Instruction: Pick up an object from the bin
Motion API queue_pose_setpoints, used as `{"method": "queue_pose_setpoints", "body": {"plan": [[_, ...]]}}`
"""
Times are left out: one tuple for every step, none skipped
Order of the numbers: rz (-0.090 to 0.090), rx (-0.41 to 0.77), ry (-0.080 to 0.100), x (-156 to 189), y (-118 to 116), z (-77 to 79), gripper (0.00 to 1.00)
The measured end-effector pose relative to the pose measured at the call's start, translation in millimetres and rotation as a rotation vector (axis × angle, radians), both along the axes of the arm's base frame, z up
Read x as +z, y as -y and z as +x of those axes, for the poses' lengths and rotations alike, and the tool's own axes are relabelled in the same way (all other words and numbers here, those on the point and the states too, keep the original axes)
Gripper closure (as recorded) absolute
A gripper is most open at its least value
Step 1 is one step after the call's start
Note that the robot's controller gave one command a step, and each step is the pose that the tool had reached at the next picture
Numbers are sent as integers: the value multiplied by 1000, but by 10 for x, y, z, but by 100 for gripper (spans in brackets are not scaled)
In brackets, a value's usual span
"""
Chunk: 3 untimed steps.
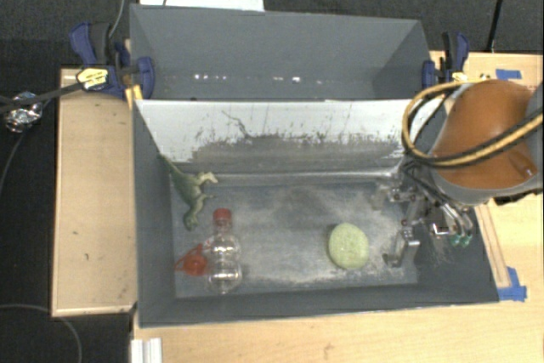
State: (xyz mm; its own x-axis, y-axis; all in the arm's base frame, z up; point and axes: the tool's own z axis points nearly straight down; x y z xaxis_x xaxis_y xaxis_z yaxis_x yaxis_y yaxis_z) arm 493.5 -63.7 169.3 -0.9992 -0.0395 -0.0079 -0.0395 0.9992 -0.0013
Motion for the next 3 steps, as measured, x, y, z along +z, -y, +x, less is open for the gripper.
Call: {"method": "queue_pose_setpoints", "body": {"plan": [[1, 3, 0, -602, -55, 109, 0], [0, 91, -5, -900, -119, 19, 0], [0, 150, 3, -955, -235, 74, 0]]}}
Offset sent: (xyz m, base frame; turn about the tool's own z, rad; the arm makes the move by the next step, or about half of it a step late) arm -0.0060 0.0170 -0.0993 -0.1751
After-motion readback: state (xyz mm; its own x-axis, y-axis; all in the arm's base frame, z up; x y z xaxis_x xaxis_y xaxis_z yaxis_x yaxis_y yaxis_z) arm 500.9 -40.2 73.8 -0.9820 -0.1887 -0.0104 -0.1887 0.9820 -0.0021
